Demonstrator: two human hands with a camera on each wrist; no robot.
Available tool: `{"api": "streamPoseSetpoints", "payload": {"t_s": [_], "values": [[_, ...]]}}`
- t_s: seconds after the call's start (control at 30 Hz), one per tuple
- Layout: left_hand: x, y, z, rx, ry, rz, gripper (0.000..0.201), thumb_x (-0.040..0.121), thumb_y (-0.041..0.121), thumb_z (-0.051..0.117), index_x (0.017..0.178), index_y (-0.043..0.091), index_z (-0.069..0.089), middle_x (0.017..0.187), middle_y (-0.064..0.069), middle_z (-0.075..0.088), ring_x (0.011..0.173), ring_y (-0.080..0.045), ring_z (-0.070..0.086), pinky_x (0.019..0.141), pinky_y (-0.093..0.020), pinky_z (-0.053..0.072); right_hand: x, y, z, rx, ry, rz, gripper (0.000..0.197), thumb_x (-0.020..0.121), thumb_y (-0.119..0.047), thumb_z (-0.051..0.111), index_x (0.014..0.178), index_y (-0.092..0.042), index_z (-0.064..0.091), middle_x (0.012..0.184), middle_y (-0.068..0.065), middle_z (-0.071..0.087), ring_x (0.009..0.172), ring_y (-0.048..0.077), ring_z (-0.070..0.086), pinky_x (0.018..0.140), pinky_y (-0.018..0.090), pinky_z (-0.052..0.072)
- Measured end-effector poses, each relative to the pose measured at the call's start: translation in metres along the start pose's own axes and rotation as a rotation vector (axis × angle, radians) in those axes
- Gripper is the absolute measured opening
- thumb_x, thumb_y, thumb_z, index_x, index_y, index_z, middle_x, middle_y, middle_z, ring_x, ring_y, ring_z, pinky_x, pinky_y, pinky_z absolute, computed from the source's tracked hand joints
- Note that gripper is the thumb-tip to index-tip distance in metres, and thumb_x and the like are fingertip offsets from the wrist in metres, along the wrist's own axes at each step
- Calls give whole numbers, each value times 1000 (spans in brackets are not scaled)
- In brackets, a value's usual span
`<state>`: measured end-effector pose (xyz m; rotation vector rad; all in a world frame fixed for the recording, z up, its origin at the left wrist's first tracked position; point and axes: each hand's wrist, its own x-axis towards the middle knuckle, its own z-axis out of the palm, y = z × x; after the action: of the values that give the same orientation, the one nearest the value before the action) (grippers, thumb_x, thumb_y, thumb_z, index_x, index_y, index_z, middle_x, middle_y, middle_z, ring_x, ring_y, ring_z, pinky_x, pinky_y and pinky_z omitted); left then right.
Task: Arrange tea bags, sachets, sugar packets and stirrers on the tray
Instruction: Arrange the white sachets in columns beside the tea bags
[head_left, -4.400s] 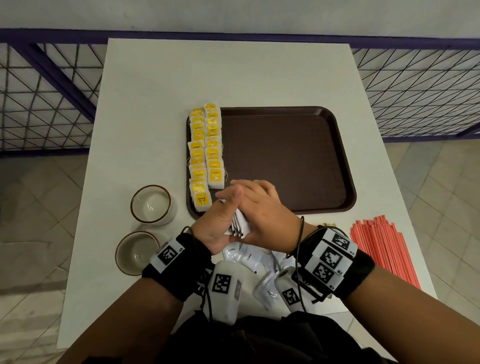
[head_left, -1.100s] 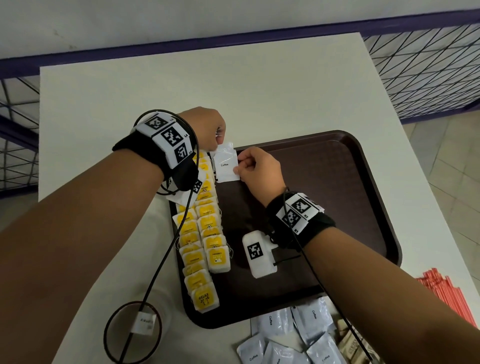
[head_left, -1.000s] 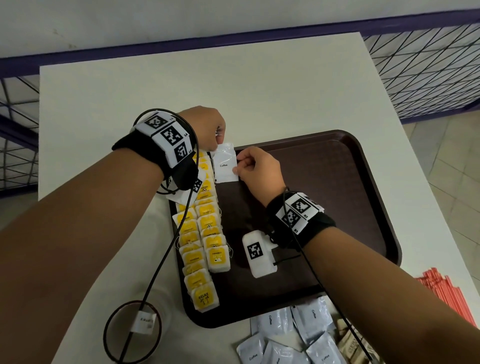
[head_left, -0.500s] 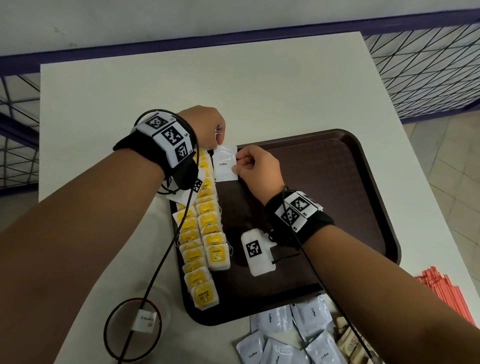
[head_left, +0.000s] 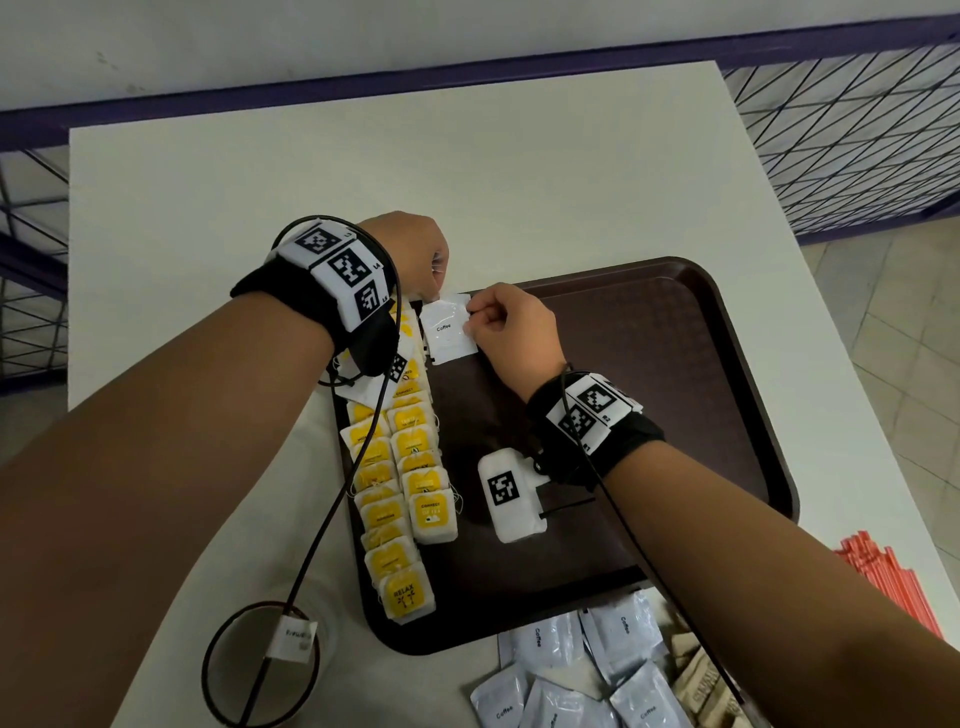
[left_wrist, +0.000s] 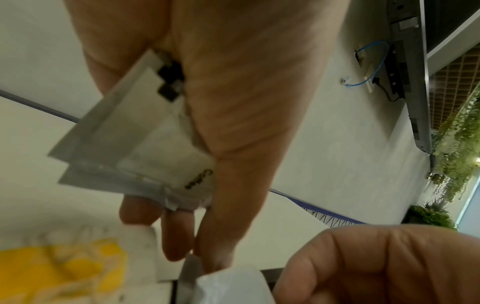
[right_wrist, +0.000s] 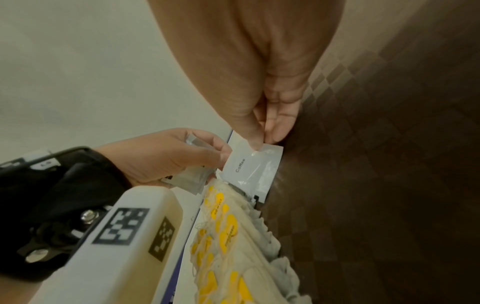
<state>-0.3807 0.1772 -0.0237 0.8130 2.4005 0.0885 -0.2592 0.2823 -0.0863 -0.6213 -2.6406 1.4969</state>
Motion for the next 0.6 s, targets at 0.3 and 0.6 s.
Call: {"api": "streamPoseSetpoints", "payload": {"t_s": [0.3, 0.6], "values": [[5, 0, 1, 35, -68, -7, 5, 80, 9, 63, 83, 10, 67, 87, -5, 65, 76, -19, 54, 52, -20, 36, 1, 0, 0, -4, -13, 12, 15, 80, -1, 56, 89, -6, 67, 78, -2, 62, 72, 10, 55, 65, 2, 38], [2, -5, 1, 15, -25, -95, 3, 77, 10, 66, 76, 13, 63, 82, -3, 60, 76, -20, 53, 54, -21, 36, 2, -3, 0, -64, -17, 2, 14, 77, -2, 56, 88, -7, 65, 73, -2, 60, 66, 9, 52, 63, 0, 36]]}}
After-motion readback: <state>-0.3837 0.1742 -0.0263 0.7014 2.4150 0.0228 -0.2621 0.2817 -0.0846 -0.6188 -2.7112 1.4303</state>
